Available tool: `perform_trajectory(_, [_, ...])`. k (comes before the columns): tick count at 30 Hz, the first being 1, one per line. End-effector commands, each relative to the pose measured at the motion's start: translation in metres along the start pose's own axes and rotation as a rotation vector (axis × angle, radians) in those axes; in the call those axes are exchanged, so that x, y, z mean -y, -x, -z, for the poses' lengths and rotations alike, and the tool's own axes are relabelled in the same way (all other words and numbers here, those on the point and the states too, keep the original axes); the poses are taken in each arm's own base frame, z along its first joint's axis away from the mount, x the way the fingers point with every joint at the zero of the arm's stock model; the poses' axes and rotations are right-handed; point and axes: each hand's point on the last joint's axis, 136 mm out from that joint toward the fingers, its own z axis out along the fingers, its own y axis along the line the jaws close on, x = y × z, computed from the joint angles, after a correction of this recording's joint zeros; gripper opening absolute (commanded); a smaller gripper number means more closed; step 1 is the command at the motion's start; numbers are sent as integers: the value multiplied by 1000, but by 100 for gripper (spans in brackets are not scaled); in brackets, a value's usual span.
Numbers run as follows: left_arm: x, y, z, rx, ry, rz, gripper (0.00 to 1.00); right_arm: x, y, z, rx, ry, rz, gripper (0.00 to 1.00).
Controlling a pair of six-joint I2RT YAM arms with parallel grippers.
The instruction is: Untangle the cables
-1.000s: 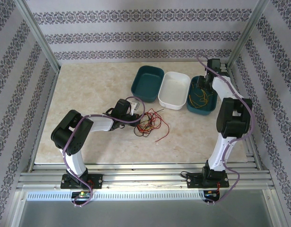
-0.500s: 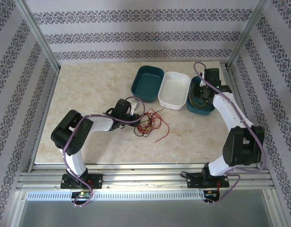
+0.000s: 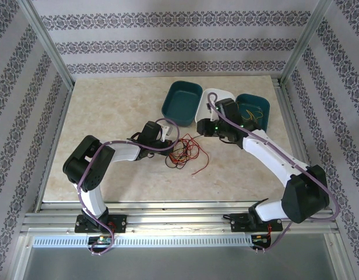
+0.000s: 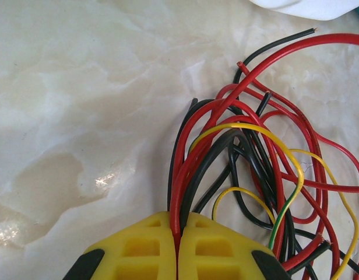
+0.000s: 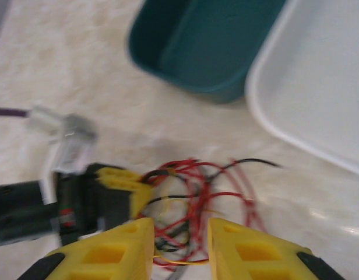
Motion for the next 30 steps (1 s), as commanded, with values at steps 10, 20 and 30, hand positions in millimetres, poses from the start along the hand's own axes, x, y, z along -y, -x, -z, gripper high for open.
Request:
perform_trajectory(10, [28,29,16,99,-79,-48,0,-31,-38,-73,-219,123,-91,25])
perform_trajectory(20, [29,29,19,106,-81,-55,0,-14,-51,-97,-273,60,-120,27])
perform_trajectory(30, [28,26,19,96,-78,-52,0,-1,-54,-104,-276,-4,-108,28])
